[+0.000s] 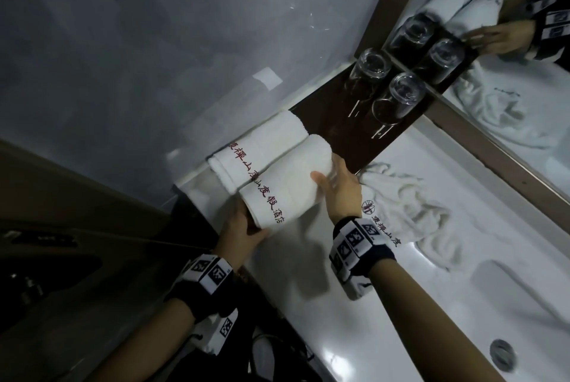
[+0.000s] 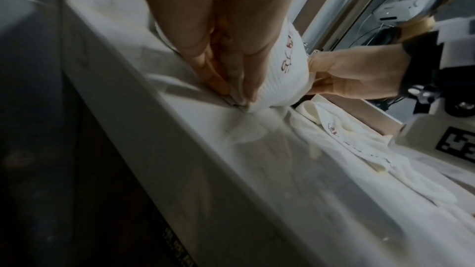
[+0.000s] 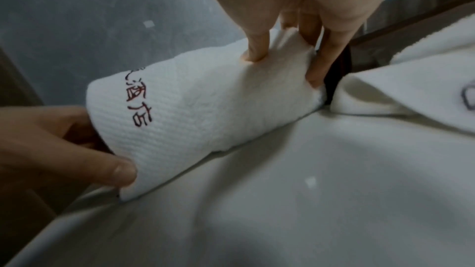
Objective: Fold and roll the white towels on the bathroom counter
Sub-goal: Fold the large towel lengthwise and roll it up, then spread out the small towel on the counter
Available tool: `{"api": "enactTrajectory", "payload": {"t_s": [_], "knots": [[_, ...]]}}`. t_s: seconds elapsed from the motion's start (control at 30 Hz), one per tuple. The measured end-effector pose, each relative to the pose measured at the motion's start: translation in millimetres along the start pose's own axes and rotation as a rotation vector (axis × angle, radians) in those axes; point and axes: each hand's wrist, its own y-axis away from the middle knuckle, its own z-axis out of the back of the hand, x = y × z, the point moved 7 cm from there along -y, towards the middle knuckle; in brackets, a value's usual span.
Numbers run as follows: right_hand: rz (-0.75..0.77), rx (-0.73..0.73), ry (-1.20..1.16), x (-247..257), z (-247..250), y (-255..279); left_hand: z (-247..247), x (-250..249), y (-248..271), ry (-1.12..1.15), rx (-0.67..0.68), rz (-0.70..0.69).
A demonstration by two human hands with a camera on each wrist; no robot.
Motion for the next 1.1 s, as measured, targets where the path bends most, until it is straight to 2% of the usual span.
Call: {"api": "enactTrajectory", "payload": {"t_s": [0.07, 0.13, 0.23, 0.3, 0.37, 0.53, 0.63, 0.7, 0.77, 0.87, 0.9, 0.97, 1.03, 1.1], "knots": [[-0.011, 0.004, 0.006, 1, 0, 0, 0, -1, 3, -0.03, -0.008, 0.03], [-0.029, -0.056, -0.034, -1, 4, 6, -2, 0, 6, -0.161, 0.008, 0.051], [-0.037, -0.093, -0.1, -13, 13, 19, -12, 9, 17, -0.366, 0.154, 0.173], [-0.028, -0.028, -0.107, -26, 18, 26, -17, 15, 24, -0.311, 0.202, 0.232], [0.012, 0.001, -0.052, -39, 28, 34, -23, 18, 31, -0.228, 0.189, 0.287], [0.084, -0.059, 0.19, -79, 78, 42, -50, 7, 44, -0.049, 0.185, 0.292], [0.05, 0.073, 0.479, -107, 96, 43, -73, -14, 52, -0.058, 0.29, 0.191], [0.03, 0.173, 0.543, -120, 102, 45, -87, -32, 56, -0.114, 0.343, 0.083], [0.042, 0.184, 0.564, -123, 105, 45, -99, -53, 58, -0.188, 0.319, -0.031], [0.091, 0.149, 0.654, -114, 111, 43, -118, -82, 58, -0.225, 0.312, -0.13], [0.108, 0.142, 0.617, -112, 114, 44, -124, -92, 57, -0.23, 0.327, -0.163], [0.118, 0.169, 0.372, -108, 122, 49, -134, -111, 57, -0.279, 0.339, -0.262], [0.141, 0.235, 0.118, -99, 127, 60, -139, -130, 60, -0.322, 0.303, -0.386], [0.174, 0.322, -0.047, -87, 129, 73, -142, -144, 63, -0.339, 0.251, -0.431]]}}
